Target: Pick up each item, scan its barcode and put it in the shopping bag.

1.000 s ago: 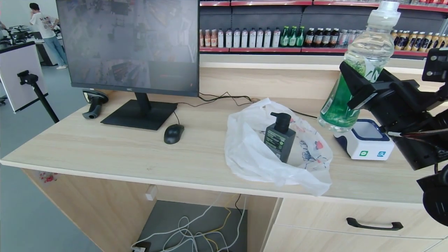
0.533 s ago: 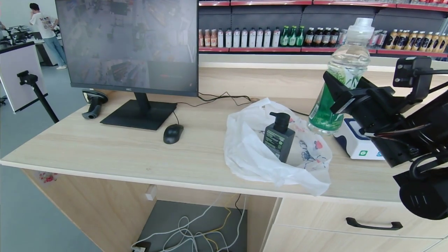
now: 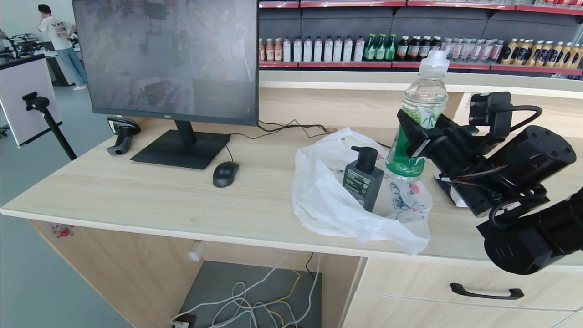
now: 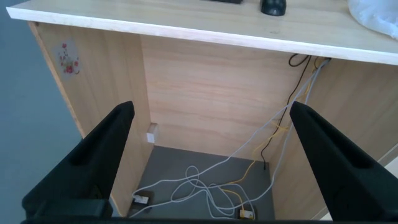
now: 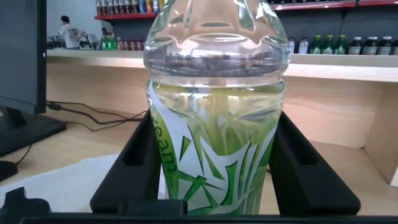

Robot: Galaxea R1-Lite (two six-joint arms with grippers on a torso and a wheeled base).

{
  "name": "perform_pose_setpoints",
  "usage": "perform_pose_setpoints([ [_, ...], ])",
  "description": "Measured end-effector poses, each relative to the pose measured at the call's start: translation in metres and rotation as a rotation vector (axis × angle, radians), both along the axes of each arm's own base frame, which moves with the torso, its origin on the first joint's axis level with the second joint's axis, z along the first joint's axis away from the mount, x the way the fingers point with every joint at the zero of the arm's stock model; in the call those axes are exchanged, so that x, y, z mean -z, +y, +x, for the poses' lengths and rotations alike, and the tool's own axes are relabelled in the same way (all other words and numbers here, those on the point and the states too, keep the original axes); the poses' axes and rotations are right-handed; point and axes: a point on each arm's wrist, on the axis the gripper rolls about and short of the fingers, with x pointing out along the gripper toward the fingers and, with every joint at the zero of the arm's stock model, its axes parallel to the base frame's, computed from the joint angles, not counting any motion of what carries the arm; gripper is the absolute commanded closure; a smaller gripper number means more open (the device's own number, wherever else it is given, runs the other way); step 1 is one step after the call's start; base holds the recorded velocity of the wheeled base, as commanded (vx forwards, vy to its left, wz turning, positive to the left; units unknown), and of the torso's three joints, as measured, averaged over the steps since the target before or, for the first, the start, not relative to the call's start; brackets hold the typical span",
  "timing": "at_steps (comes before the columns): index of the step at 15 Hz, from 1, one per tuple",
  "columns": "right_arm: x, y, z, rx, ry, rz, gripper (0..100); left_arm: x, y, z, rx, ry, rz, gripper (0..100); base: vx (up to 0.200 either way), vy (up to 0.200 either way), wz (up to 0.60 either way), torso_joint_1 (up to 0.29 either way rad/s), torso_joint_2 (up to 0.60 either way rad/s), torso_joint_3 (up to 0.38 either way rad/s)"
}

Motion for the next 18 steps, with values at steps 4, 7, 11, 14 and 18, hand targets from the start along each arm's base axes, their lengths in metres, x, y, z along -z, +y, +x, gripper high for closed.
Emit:
perform_pose_setpoints([
  [4,0.009,0.003,0.009,-0.004,0.021,-0.001,100,0.000,0.000,0.000,0.000,0.000,0.000,0,0.000,0.000,0.00,0.000,0.00,0.000],
  [7,0.014,0.005,0.014,-0.006,0.031,-0.004,100,0.000,0.000,0.000,0.000,0.000,-0.003,0,0.000,0.000,0.00,0.000,0.00,0.000],
  [11,0.024,0.008,0.018,-0.014,0.060,-0.007,100,0.000,0.000,0.000,0.000,0.000,-0.003,0,0.000,0.000,0.00,0.000,0.00,0.000],
  [14,0.030,0.012,0.019,-0.021,0.076,-0.012,100,0.000,0.000,0.000,0.000,0.001,-0.004,0,0.000,0.000,0.00,0.000,0.00,0.000],
  [18,0.036,0.013,0.019,-0.023,0.094,-0.018,100,0.000,0.000,0.000,0.000,0.001,-0.004,0,0.000,0.000,0.00,0.000,0.00,0.000],
])
